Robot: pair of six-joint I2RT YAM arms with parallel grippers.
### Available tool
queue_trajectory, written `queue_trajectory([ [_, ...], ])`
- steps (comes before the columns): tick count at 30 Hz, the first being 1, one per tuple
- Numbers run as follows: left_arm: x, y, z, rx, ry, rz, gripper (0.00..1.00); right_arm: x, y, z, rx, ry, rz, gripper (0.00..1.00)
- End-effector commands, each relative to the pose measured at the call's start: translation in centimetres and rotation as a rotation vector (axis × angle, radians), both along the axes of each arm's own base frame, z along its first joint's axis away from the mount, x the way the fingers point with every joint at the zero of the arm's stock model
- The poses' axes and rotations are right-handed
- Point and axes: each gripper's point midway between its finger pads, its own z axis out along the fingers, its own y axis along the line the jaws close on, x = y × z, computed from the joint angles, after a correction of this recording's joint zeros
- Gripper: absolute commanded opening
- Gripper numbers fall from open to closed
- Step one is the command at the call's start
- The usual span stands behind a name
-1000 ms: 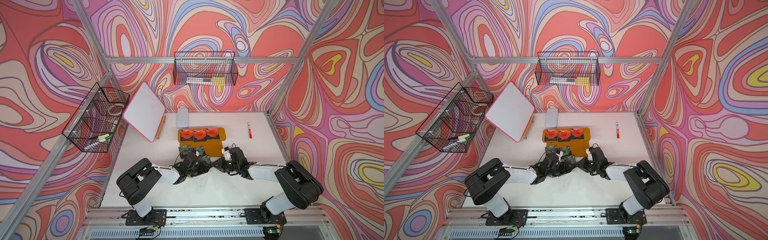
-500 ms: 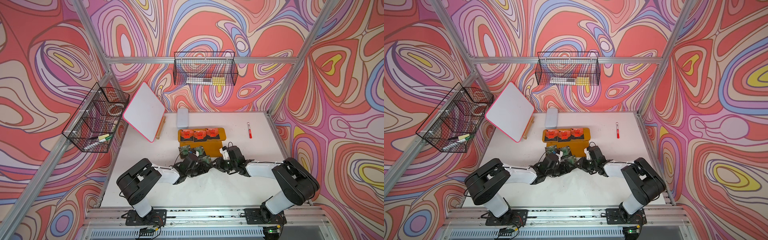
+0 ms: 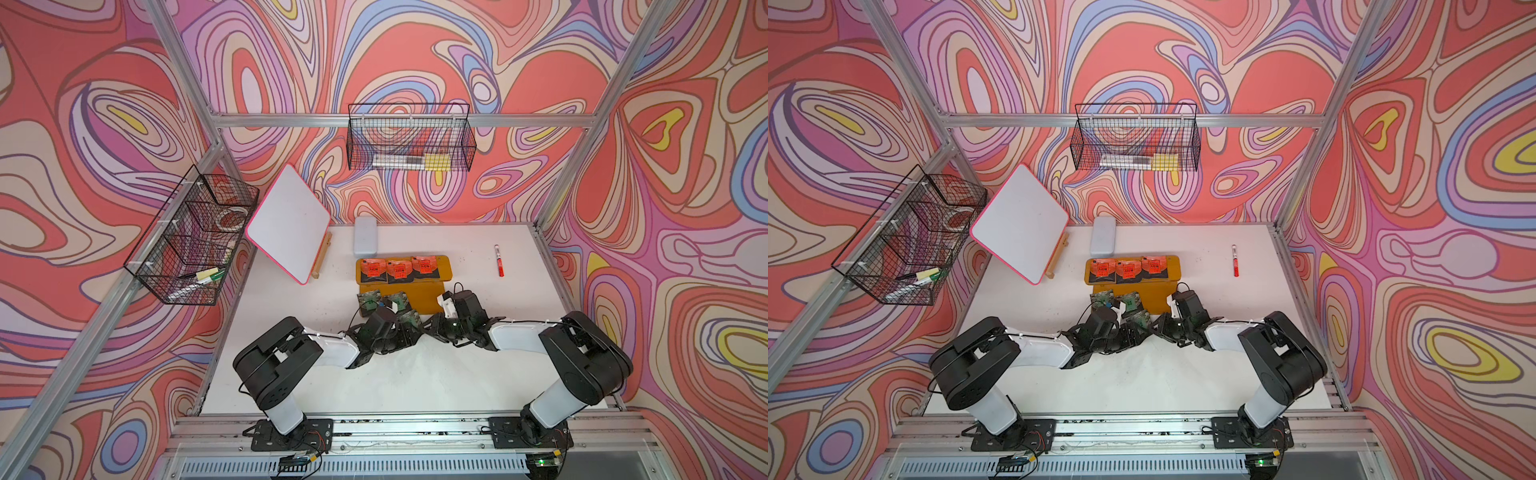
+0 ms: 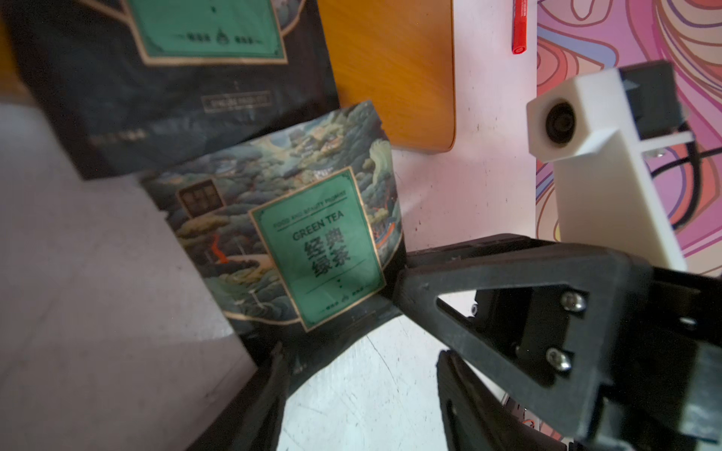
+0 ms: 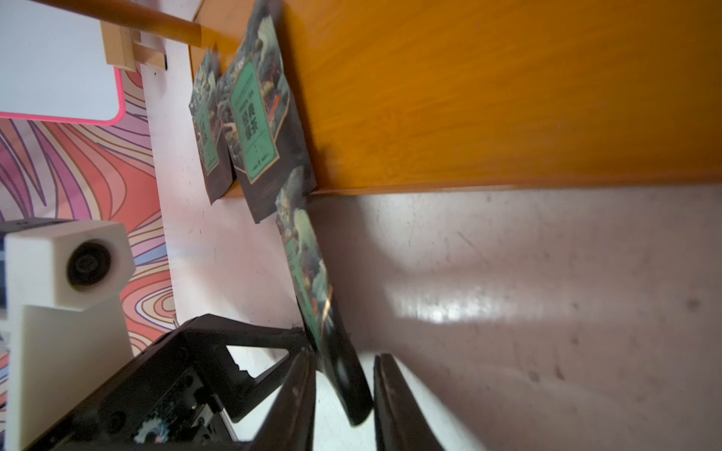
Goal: Place the tea bags on the shelf by color
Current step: Pick up the tea bag from the center of the board.
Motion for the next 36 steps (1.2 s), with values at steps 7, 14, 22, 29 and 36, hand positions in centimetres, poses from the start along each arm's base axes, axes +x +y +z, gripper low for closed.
queue_trajectory([
  [7,-0.7,0.7,-1.5,0.045,0.027,0.004,0.65,-0.6,-0.1,1.3,-0.001,-0.041,0.021,0.19],
  [14,-0.8,0.8,-1.8,0.049,0.031,0.001,0.65,-0.7,-0.6,2.1,-0.013,-0.061,0.010,0.19],
  [22,-0.8,0.8,-1.8,0.049,0.032,0.004,0.65,-0.9,-1.0,1.9,-0.037,-0.062,0.010,0.18],
  [29,-0.8,0.8,-1.7,0.047,0.030,0.004,0.65,-0.7,-0.9,1.1,-0.055,-0.052,0.015,0.20],
  [36,-0.8,0.7,-1.6,0.045,0.030,0.002,0.65,-0.5,-0.2,0.3,-0.039,-0.038,0.046,0.20],
])
